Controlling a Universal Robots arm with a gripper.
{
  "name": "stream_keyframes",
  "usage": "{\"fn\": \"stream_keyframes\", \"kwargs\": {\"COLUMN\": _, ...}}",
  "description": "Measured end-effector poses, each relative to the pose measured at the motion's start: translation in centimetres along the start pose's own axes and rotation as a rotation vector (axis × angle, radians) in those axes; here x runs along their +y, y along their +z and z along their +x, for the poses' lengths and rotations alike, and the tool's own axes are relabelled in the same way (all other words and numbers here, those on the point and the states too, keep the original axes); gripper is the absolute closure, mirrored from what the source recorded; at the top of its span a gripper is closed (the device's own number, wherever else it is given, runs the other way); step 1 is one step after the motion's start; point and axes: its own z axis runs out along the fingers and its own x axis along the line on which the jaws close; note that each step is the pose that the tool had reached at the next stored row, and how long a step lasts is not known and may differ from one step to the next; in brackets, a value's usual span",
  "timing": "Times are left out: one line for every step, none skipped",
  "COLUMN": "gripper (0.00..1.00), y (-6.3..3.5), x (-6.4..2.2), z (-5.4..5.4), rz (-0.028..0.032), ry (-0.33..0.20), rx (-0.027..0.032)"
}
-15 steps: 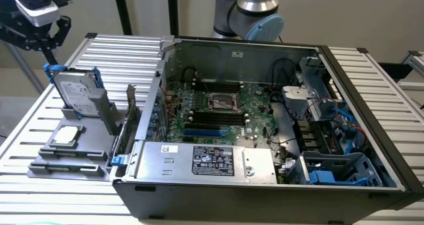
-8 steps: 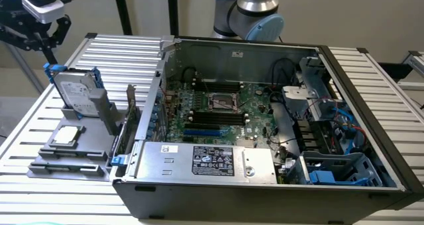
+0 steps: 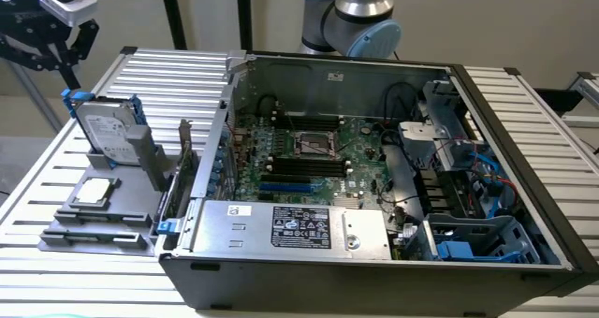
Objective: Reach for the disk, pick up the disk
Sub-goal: 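Pick up the disk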
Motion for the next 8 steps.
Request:
{"fn": "stream_keyframes", "kwargs": {"gripper": 0.89, "y": -0.01, "x": 0.01, "z": 0.00, "rz": -0.0001, "ry": -0.018, "rx": 0.0007}}
{"fn": "stream_keyframes", "kwargs": {"gripper": 0.89, "y": -0.01, "x": 0.01, "z": 0.00, "rz": -0.0001, "ry": -0.035, "rx": 0.0013}}
{"fn": "stream_keyframes", "kwargs": {"gripper": 0.89, "y": -0.01, "x": 0.01, "z": 0.00, "rz": -0.0003, "ry": -0.053, "rx": 0.0019}}
{"fn": "stream_keyframes", "kwargs": {"gripper": 0.89, "y": -0.01, "x": 0.01, "z": 0.00, "rz": -0.0004, "ry": -0.070, "rx": 0.0024}}
{"fn": "stream_keyframes", "kwargs": {"gripper": 0.89, "y": -0.01, "x": 0.00, "z": 0.00, "rz": -0.0005, "ry": -0.088, "rx": 0.0029}}
{"fn": "stream_keyframes", "kwargs": {"gripper": 0.89, "y": -0.01, "x": 0.01, "z": 0.00, "rz": -0.0006, "ry": -0.105, "rx": 0.0035}}
{"fn": "stream_keyframes", "kwargs": {"gripper": 0.89, "y": -0.01, "x": 0.01, "z": 0.00, "rz": -0.0007, "ry": -0.124, "rx": 0.0040}}
{"fn": "stream_keyframes", "kwargs": {"gripper": 0.89, "y": -0.01, "x": 0.00, "z": 0.00, "rz": -0.0008, "ry": -0.141, "rx": 0.0045}}
